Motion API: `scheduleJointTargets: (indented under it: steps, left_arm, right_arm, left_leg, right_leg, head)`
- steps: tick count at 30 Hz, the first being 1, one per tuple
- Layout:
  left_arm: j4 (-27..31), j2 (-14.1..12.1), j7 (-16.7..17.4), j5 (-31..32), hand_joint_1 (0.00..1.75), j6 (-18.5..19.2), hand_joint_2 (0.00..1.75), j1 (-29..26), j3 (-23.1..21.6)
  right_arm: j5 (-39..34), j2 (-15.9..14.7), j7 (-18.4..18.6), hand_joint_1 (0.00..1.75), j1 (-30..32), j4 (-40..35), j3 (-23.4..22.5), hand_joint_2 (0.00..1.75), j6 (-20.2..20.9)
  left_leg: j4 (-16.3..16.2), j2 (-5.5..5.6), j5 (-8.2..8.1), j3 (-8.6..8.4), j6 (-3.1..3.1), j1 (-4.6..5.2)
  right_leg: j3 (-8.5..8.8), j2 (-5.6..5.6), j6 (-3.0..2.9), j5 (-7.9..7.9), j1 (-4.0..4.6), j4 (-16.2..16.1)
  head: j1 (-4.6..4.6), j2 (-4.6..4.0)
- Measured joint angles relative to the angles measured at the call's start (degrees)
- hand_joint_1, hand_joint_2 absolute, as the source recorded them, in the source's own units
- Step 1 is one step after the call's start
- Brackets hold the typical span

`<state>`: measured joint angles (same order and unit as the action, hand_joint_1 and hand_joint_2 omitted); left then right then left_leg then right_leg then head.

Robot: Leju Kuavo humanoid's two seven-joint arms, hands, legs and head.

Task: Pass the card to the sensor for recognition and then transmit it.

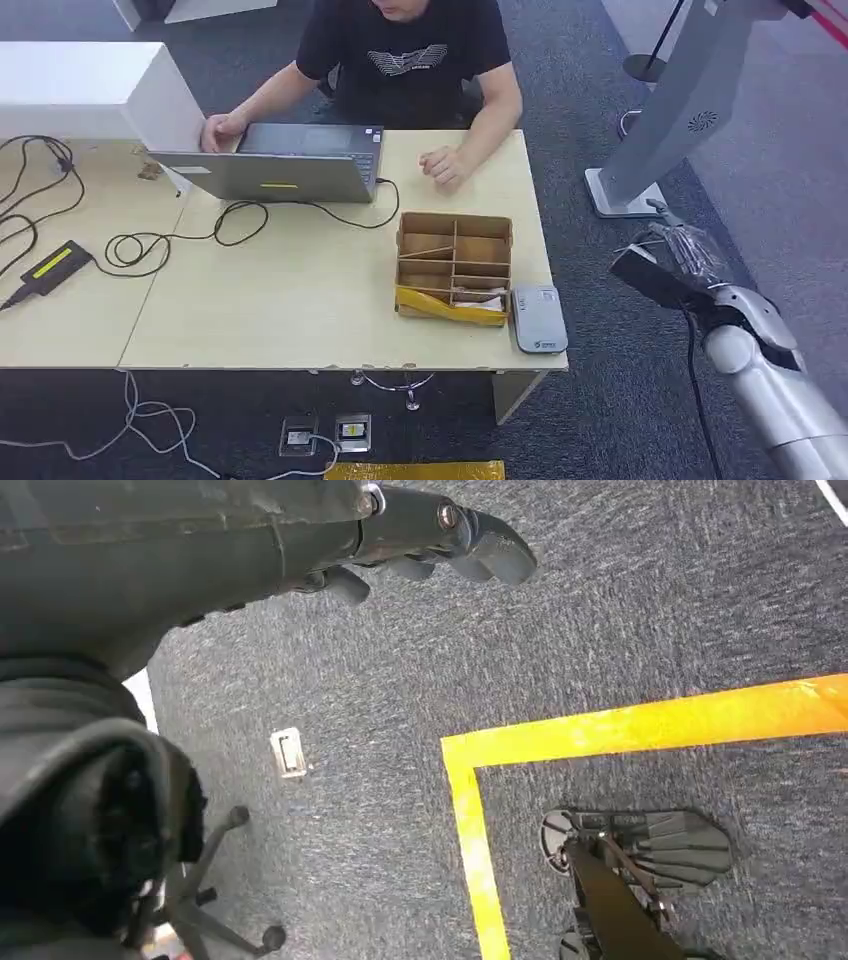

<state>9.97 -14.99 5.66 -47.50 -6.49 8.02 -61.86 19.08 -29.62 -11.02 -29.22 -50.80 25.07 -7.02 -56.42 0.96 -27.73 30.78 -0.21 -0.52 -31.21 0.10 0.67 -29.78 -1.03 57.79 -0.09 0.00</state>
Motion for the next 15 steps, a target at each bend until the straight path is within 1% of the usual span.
scheduleJointTargets:
  steps: [4, 7, 11, 15]
  left_arm:
    - [0.0, 0.0, 0.5, -1.1, 0.0, -0.3, 0.0, 0.0, 0.0]
    - [0.0, 0.0, 1.6, -1.7, 0.0, -0.8, 0.0, 0.0, 0.0]
    - [0.0, -0.3, 2.6, -2.5, 0.0, -0.9, 0.0, 0.0, 0.0]
    - [0.0, -0.3, 2.8, -3.3, 0.0, -1.1, 0.0, 0.0, 0.0]
  right_arm:
    - [-1.6, -0.1, 0.8, 1.75, 2.3, -0.6, 0.6, 1.75, -1.9]
    - [-3.4, -0.8, 2.7, 1.75, 4.6, -2.3, 2.0, 1.75, -3.7]
    - [-5.3, -2.0, 5.8, 1.75, 7.8, -6.4, 4.2, 1.75, -5.6]
    - [-5.6, -2.8, 7.8, 1.75, 10.3, -10.7, 6.5, 1.75, -5.7]
  left_leg:
    - [0.0, 0.03, 0.0, 0.02, 0.0, 0.0]
    - [0.0, 0.03, -0.01, 0.03, 0.0, 0.0]
    - [0.0, 0.03, -0.01, 0.03, 0.0, 0.0]
    - [0.0, 0.01, -0.01, 0.01, 0.0, 0.0]
  right_leg:
    - [0.0, -0.01, 0.0, 0.0, 0.0, 0.0]
    - [0.0, -0.01, 0.0, 0.0, 0.0, 0.0]
    - [0.0, -0.02, 0.0, 0.0, 0.0, 0.0]
    - [0.0, -0.01, 0.0, 0.0, 0.0, 0.0]
  head:
    - [0.02, 0.0]
    - [0.0, 0.0]
    - [-0.02, 0.0]
    - [0.0, 0.0]
